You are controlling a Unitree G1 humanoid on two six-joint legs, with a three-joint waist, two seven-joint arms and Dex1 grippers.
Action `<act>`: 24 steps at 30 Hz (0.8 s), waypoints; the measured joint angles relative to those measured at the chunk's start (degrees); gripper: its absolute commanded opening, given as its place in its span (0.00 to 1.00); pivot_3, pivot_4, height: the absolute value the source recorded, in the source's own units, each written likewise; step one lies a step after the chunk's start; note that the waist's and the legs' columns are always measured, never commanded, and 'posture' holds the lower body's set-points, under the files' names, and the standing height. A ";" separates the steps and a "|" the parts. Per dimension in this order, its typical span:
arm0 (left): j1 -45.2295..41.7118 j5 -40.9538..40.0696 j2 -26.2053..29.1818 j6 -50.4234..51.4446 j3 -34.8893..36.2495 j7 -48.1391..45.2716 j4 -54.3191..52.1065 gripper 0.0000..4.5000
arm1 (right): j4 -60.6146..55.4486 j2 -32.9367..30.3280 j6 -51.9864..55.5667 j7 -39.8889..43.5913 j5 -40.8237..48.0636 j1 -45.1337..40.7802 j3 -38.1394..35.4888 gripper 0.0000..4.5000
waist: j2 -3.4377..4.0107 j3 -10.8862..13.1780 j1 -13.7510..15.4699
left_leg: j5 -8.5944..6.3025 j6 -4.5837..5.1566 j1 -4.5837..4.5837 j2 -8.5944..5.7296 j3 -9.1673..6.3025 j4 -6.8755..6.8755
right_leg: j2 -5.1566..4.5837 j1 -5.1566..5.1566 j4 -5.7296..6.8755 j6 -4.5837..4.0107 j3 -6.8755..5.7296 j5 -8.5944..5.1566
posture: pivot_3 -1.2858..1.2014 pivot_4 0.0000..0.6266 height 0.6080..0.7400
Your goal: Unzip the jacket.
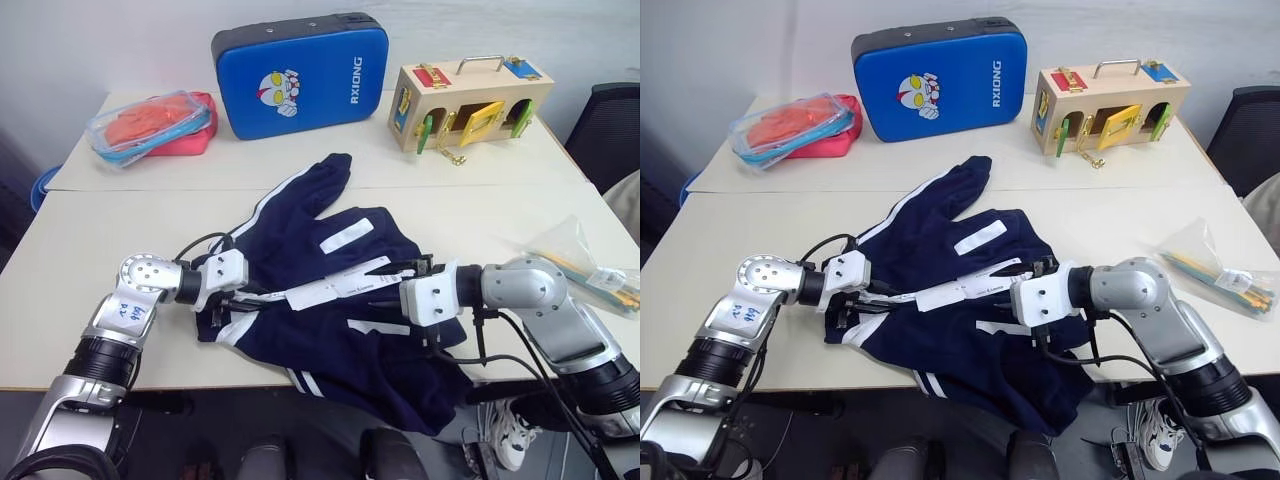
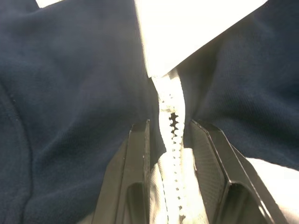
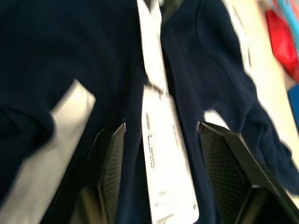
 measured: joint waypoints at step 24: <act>0.74 -4.80 2.94 7.19 2.36 1.02 -9.81 0.29 | 30.17 0.80 -35.98 -8.18 -11.20 -12.25 5.12 0.58 | -0.29 0.22 -0.15 | 0.03 -0.03 -0.10 0.02 -0.04 -0.30 | 0.02 -0.02 -0.38 0.00 -0.11 0.00 | 0.52 0.24 1.00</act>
